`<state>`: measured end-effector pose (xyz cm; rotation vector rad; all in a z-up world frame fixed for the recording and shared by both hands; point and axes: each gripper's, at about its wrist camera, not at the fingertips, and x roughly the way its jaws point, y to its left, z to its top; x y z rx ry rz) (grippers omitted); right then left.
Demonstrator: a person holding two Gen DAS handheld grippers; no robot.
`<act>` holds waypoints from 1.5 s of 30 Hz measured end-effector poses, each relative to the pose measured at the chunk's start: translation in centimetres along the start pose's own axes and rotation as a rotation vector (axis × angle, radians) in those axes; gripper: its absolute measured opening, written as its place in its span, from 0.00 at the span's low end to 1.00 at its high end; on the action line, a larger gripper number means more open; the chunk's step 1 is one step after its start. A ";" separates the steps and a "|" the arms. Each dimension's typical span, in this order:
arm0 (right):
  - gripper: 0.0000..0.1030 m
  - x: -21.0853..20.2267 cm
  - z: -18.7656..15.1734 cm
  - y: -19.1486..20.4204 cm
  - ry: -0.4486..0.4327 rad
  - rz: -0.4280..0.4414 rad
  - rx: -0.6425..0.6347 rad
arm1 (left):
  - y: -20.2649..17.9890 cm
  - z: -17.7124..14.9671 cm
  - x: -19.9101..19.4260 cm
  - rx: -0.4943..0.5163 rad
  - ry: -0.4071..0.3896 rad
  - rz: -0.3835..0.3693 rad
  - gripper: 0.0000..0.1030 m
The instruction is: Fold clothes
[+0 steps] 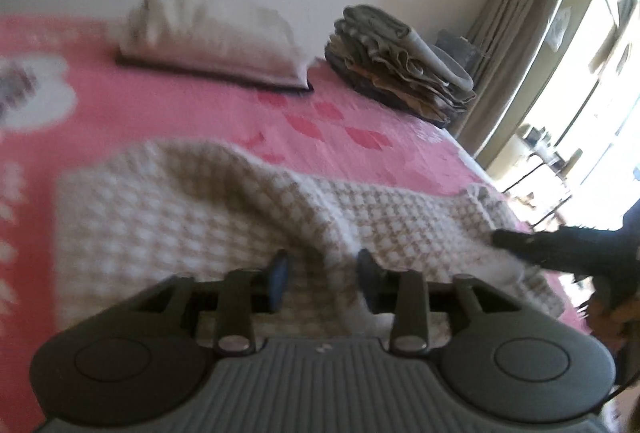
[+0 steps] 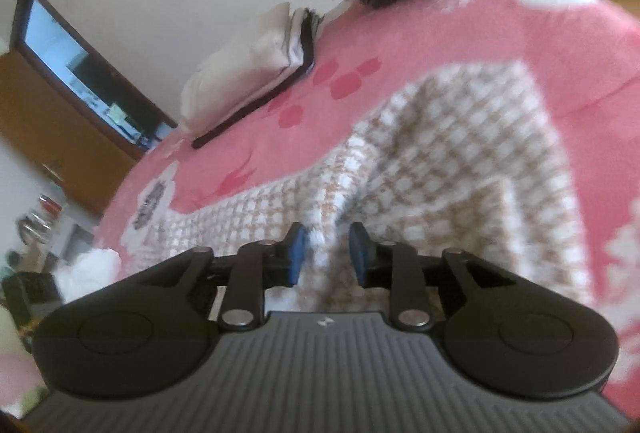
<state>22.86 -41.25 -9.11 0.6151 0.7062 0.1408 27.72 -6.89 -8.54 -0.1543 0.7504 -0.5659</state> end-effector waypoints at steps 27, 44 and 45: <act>0.24 0.4 -3.0 7.2 -0.072 -0.092 -0.528 | -3.5 -1.1 -3.0 0.357 -0.018 0.027 0.70; 0.24 3.7 -0.8 6.1 -0.032 -0.158 -0.491 | -2.9 0.6 1.8 0.386 -0.035 0.052 0.69; 0.24 2.8 -0.9 6.5 -0.038 -0.149 -0.505 | -3.4 0.1 2.0 0.432 -0.018 0.061 0.72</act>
